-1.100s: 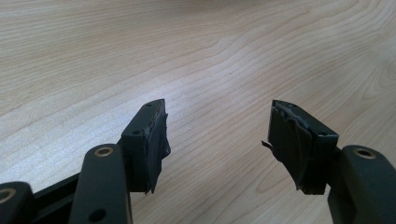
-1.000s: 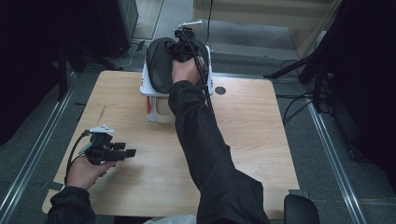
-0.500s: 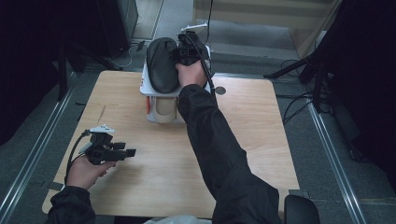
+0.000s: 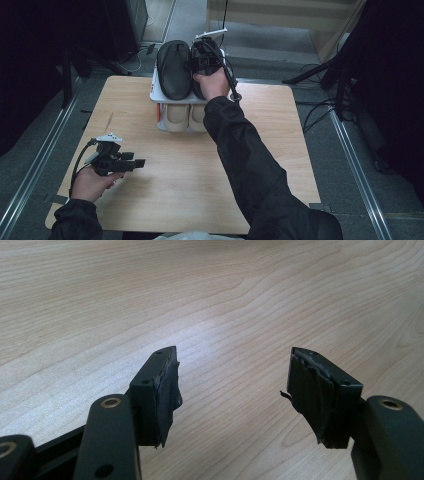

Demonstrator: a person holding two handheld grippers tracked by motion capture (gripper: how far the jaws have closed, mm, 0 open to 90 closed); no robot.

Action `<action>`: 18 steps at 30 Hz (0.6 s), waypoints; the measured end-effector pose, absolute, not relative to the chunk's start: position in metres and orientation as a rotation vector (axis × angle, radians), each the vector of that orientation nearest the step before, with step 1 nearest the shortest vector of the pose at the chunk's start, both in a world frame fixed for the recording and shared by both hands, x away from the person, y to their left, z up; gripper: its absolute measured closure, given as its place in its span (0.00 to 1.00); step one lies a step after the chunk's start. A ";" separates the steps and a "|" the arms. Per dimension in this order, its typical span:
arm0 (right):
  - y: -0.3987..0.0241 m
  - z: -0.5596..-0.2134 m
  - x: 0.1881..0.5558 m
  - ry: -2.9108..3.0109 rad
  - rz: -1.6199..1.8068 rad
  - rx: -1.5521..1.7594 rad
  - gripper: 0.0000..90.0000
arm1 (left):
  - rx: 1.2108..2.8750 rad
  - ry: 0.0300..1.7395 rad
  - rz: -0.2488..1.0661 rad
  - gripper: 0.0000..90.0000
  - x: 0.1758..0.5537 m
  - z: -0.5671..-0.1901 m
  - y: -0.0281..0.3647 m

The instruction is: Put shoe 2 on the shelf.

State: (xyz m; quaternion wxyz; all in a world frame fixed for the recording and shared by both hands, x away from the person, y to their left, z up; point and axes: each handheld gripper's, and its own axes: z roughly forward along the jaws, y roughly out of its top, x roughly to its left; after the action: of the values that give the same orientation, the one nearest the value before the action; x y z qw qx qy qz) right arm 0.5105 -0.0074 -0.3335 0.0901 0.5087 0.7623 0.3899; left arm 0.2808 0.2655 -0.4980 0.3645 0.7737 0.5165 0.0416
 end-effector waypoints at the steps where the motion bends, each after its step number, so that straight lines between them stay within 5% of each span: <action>1: -0.009 -0.333 0.509 2.272 1.168 1.501 0.55 | 1.987 1.331 0.103 0.42 0.281 -0.498 0.265; 18: -0.027 -0.320 0.474 2.419 1.213 1.271 0.61 | 2.007 1.320 0.108 0.42 0.284 -0.498 0.264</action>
State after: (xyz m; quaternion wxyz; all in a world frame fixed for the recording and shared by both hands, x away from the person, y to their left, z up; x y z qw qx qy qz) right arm 0.4735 -0.0274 -0.3204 0.0758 0.4239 0.8068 0.4044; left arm 0.2837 0.2637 -0.4980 0.3601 0.7786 0.5122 0.0419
